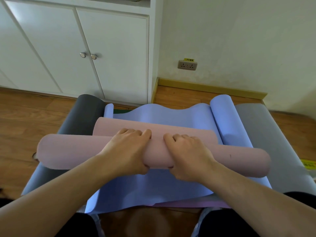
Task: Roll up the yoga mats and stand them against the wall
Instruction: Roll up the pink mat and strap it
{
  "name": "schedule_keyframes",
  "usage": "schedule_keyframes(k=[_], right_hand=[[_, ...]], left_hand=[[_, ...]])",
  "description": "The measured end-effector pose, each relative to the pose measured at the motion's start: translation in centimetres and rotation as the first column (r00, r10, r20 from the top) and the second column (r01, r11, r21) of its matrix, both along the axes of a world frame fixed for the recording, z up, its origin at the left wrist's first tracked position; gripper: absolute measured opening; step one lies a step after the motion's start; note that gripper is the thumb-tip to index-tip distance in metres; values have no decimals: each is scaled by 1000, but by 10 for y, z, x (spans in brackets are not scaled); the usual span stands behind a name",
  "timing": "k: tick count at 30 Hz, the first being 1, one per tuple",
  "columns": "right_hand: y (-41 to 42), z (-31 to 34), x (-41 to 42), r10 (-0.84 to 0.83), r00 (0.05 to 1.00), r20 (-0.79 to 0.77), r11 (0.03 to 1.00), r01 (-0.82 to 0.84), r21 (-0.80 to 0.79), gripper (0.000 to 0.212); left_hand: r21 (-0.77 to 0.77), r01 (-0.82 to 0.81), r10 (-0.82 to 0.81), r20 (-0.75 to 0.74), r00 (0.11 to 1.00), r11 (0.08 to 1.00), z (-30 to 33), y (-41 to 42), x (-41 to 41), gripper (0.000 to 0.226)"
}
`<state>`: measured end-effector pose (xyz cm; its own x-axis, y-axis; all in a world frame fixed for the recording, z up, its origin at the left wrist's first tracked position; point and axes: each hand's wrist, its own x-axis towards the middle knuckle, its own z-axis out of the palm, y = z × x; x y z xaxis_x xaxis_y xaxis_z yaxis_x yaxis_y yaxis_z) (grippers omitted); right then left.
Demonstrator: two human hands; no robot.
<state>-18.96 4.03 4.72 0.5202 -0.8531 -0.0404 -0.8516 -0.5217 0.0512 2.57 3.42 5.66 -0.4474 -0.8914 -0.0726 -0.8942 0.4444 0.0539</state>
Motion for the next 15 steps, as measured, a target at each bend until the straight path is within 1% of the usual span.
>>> schedule_keyframes(k=[3, 5, 7, 9, 10, 12, 15], right_hand=[[-4, 3, -1, -24, 999, 26, 1000, 24, 9, 54], [-3, 2, -1, -24, 998, 55, 1000, 24, 1, 57], [-2, 1, 0, -18, 998, 57, 1000, 18, -8, 70], [0, 0, 0, -8, 1000, 13, 1000, 8, -25, 83], [0, 0, 0, -4, 1000, -2, 1000, 4, -29, 83], [1, -1, 1, 2, 1000, 5, 1000, -2, -14, 72], [-3, 3, 0, -4, 1000, 25, 1000, 4, -9, 57]], left_hand=[[-119, 25, -14, 96, 995, 993, -16, 3, -6, 74], [-138, 24, -11, 90, 996, 990, -18, 0, -7, 72], [-110, 17, -16, 18, 1000, 994, -14, -3, -5, 71], [-23, -20, 19, -60, 998, 1000, -4, -4, -2, 71], [19, -29, 31, -80, 996, 999, 0, -4, 0, 72], [62, -22, 26, -68, 997, 998, 7, -3, 1, 75], [11, 6, -6, -15, 1000, 1000, 7, 1, 0, 81]])
